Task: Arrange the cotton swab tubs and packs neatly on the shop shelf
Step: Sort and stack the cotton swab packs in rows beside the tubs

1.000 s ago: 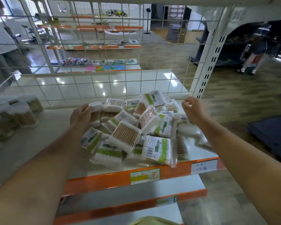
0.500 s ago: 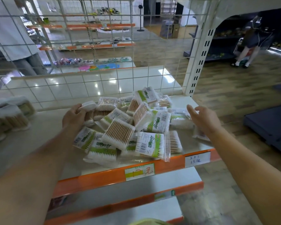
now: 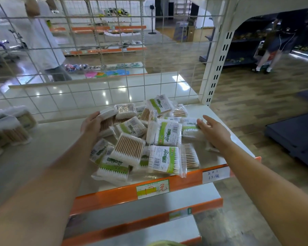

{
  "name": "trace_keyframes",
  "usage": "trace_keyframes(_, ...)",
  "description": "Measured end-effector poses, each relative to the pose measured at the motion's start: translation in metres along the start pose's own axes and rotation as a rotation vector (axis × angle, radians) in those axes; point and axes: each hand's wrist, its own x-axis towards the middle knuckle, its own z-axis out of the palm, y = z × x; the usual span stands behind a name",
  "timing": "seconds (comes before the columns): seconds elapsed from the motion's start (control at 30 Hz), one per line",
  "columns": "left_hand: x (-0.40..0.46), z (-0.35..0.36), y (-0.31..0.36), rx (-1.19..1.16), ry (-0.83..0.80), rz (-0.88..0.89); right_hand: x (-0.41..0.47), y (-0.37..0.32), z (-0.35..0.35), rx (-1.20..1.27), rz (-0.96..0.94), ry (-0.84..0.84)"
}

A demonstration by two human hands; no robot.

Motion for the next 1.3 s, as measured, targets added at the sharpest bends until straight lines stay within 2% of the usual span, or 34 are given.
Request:
trace_keyframes(0.13,0.0,0.002,0.001,-0.028,-0.001,-0.012,-0.001,-0.001,0.0,0.007,-0.003,-0.003)
trace_keyframes(0.37,-0.005,0.006,0.004,-0.217,-0.021,-0.083,-0.003,-0.004,0.002,0.024,-0.016,0.032)
trace_keyframes(0.43,-0.01,0.007,0.006,-0.275,-0.075,-0.115,-0.004,-0.005,0.002,0.011,-0.012,0.036)
trace_keyframes(0.53,-0.025,0.021,0.012,-0.325,-0.31,-0.197,-0.005,-0.006,0.002,0.006,-0.014,0.042)
trace_keyframes(0.57,-0.029,0.029,0.014,-0.348,-0.362,-0.167,-0.006,-0.007,0.002,0.011,-0.014,0.044)
trace_keyframes(0.63,-0.036,0.042,0.024,-0.391,-0.38,-0.062,-0.007,-0.007,0.001,0.029,-0.008,0.055)
trace_keyframes(0.73,-0.04,0.053,0.04,-0.423,-0.386,-0.015,-0.011,-0.009,0.001,0.067,-0.016,0.085)
trace_keyframes(1.07,-0.045,0.067,0.048,-0.255,-0.259,0.121,-0.007,-0.004,0.004,0.048,-0.04,0.106)
trace_keyframes(1.3,-0.05,0.075,0.063,0.152,-0.235,0.4,-0.005,-0.005,0.005,0.026,-0.049,0.116)
